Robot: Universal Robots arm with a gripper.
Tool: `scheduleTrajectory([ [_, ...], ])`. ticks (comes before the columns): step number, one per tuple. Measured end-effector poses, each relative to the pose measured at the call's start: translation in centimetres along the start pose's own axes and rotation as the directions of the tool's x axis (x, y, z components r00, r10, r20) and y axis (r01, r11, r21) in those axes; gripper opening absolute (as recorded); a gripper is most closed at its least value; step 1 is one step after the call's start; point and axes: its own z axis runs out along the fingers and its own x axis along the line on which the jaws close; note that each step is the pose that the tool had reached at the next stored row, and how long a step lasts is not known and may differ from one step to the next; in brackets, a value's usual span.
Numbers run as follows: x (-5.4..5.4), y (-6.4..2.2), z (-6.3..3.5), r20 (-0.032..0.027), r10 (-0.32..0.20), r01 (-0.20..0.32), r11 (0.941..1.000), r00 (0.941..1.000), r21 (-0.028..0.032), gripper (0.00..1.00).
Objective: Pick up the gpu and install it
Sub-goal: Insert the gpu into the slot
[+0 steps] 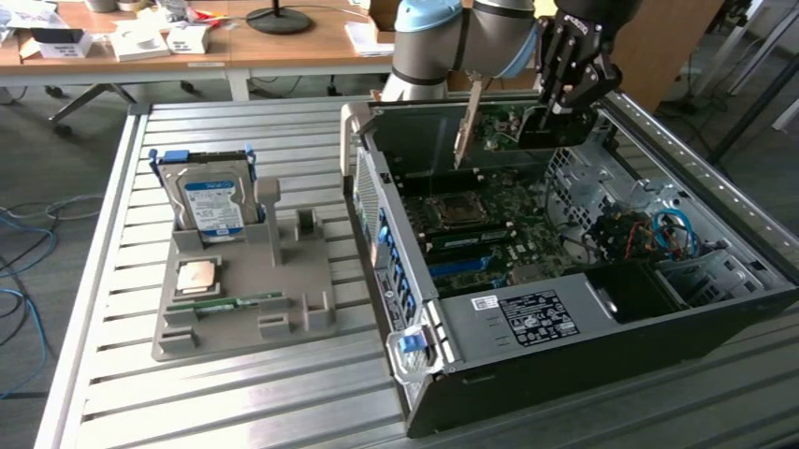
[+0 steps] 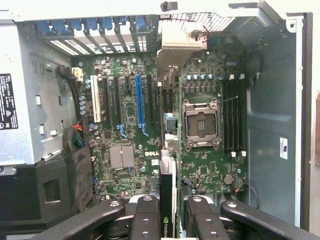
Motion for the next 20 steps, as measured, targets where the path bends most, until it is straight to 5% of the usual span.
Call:
scheduleTrajectory([
  [20, 0.7, 0.14, 1.21, 0.0, 0.0, 0.0, 1.0, 1.0, 0.0, 0.26],
])
